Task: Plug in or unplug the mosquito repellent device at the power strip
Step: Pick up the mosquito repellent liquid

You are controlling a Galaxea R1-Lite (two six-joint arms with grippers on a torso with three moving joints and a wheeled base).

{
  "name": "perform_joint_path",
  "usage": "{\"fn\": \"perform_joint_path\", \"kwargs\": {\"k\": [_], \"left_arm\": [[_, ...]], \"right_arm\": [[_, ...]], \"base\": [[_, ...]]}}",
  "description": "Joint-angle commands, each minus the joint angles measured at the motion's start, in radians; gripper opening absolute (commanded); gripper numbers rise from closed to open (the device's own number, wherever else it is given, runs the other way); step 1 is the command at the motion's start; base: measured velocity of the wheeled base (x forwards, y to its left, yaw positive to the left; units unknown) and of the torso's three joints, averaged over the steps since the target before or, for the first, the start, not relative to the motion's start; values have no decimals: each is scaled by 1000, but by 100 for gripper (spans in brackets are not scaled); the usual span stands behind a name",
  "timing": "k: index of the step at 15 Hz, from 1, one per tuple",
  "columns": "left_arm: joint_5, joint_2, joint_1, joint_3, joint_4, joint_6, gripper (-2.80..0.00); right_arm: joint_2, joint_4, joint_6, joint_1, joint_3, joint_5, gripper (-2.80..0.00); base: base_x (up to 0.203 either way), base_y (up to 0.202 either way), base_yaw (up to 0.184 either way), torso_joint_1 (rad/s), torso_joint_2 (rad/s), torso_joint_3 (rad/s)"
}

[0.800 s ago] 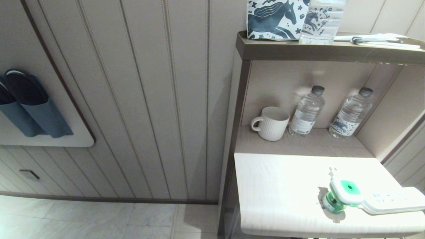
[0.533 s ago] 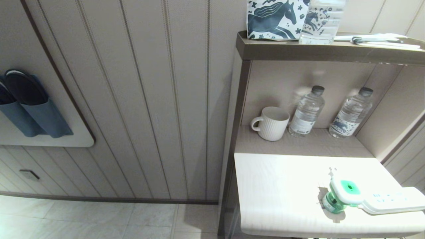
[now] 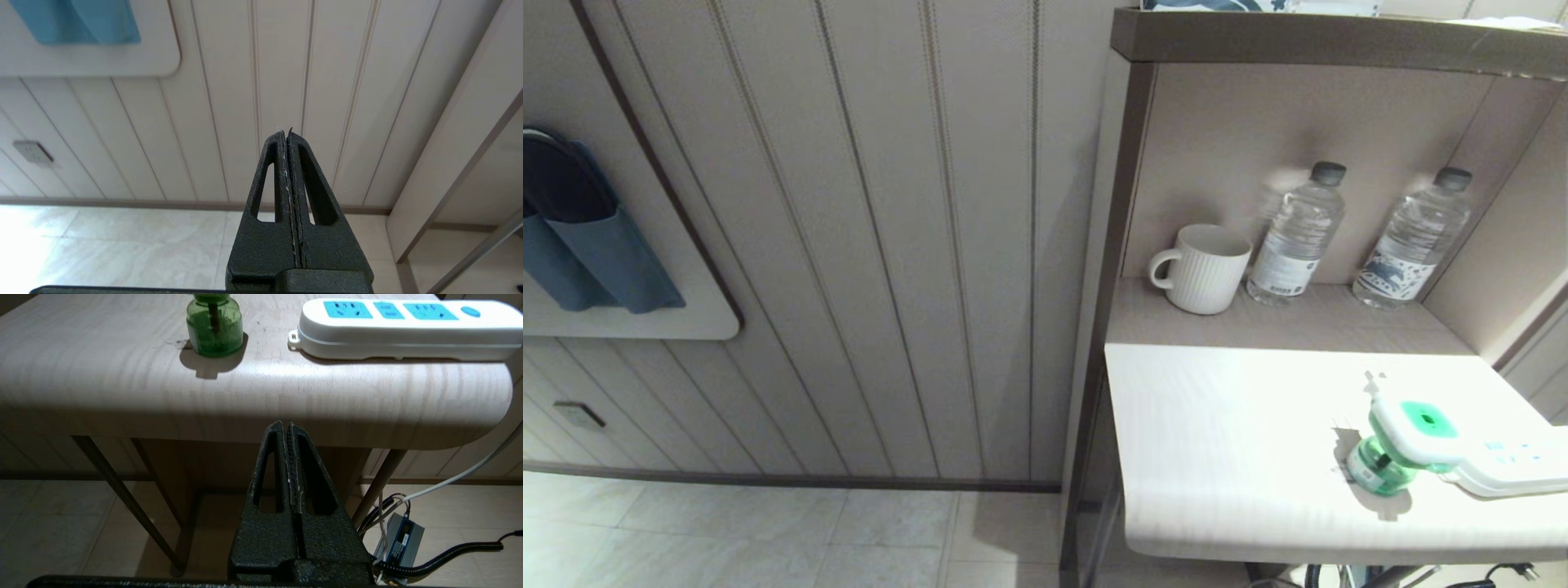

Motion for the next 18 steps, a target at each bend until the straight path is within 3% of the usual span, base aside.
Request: {"fn": "perform_joint_path", "kwargs": {"k": [1, 5, 18], "left_arm": [[0, 1, 0, 0, -2, 1, -280], [0, 1, 0, 0, -2, 1, -280], [0, 1, 0, 0, -2, 1, -280]], "right_arm": [[1, 0, 0, 0, 0, 0, -280], [1, 0, -2, 0, 0, 2, -280], [-2, -1, -5, 0, 0, 2, -280]], "base": [[0, 0, 0, -188, 473, 284], [0, 0, 0, -136, 359, 217], [0, 0, 0, -5, 15, 10]]}}
